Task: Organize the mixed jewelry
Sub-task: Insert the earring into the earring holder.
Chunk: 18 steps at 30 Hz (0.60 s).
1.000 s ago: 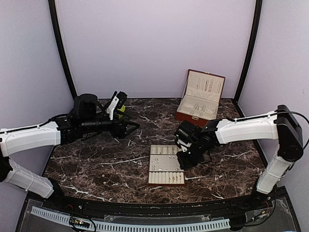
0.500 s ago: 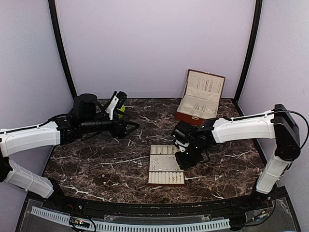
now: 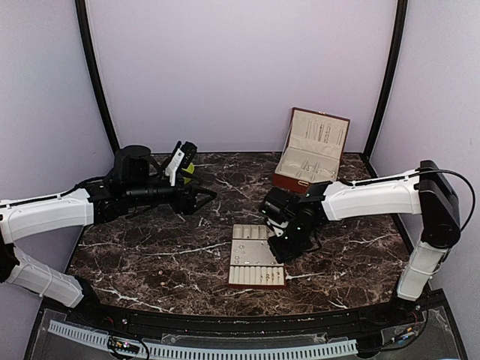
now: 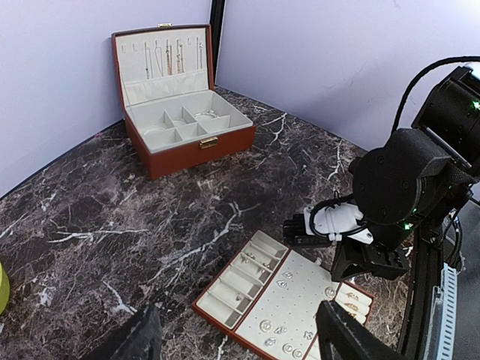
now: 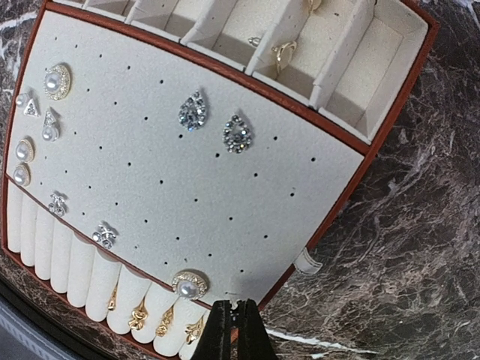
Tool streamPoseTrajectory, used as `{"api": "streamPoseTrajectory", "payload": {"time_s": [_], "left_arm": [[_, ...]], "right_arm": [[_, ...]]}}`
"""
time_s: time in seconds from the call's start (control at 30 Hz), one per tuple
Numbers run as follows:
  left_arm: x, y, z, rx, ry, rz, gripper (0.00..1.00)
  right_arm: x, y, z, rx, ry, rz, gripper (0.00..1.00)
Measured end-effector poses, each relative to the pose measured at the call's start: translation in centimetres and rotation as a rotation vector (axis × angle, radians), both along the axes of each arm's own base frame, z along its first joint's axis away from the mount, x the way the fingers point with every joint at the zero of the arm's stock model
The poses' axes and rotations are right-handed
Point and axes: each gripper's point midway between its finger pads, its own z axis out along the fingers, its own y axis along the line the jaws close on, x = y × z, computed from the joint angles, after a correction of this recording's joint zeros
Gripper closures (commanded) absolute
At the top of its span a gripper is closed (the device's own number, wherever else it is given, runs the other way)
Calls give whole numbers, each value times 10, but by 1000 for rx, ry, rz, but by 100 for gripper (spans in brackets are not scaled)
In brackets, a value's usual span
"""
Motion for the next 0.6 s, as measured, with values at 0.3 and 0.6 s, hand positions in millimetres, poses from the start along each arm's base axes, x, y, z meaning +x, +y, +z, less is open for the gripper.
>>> {"api": "streamPoseTrajectory", "payload": {"time_s": [0.3, 0.6], "left_arm": [[0, 0, 0, 0, 0, 0, 27], [0, 0, 0, 0, 1, 0, 27]], "right_arm": [[3, 6, 1, -9, -6, 11, 97], [4, 13, 1, -15, -16, 24, 94]]}}
